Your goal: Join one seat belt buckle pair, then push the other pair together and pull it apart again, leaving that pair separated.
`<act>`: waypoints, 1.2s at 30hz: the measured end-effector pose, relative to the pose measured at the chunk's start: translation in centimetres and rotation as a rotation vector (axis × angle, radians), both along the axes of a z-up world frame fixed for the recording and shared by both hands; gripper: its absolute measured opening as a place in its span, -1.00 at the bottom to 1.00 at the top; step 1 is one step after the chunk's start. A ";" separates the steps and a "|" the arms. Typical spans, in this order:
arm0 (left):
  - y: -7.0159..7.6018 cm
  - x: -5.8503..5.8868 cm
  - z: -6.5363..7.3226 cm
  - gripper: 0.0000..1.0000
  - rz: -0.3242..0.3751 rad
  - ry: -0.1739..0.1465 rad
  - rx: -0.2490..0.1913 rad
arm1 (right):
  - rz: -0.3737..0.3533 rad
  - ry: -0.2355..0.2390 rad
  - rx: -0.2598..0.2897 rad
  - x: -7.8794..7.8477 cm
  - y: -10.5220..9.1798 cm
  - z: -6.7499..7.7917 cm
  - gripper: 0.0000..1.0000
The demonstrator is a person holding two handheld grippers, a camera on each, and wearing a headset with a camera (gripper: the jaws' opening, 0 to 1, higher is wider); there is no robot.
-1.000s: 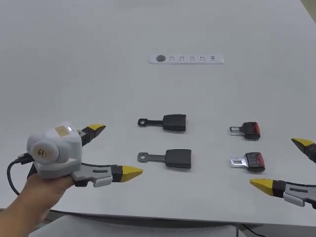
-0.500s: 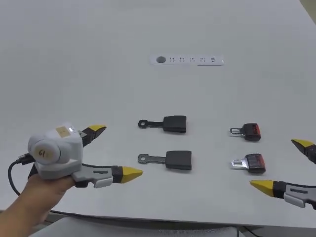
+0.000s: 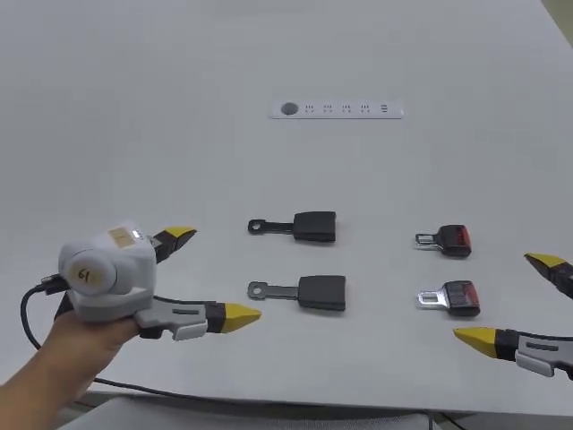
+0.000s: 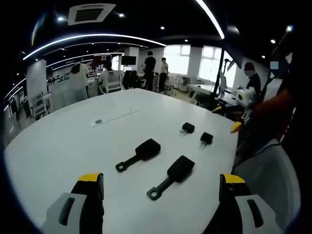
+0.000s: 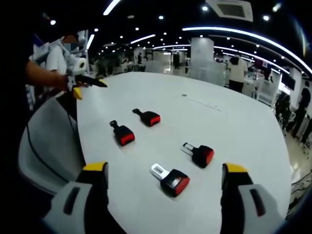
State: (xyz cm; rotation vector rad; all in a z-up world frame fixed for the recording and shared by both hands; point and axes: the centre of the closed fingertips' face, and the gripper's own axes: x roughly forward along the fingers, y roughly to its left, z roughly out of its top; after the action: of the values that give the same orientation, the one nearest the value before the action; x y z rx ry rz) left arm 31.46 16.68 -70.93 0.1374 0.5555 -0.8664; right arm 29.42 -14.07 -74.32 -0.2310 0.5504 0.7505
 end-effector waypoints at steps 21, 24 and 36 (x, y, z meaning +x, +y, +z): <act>-2.3 1.6 -2.0 1.00 -0.088 0.019 0.047 | 0.120 0.056 -0.072 1.3 -0.4 -2.1 0.88; -2.7 1.9 -2.5 1.00 -0.102 0.027 0.050 | 0.140 0.064 -0.080 1.4 -0.3 -2.5 0.85; -4.6 2.1 -4.6 1.00 -0.171 0.072 0.086 | 0.211 0.115 -0.109 1.8 0.1 -4.5 0.79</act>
State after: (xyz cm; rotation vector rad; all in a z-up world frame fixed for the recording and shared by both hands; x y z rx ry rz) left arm 33.54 12.07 -75.57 0.2356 0.6560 -1.0173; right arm 31.17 -13.99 -78.87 -0.3518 0.6840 0.9435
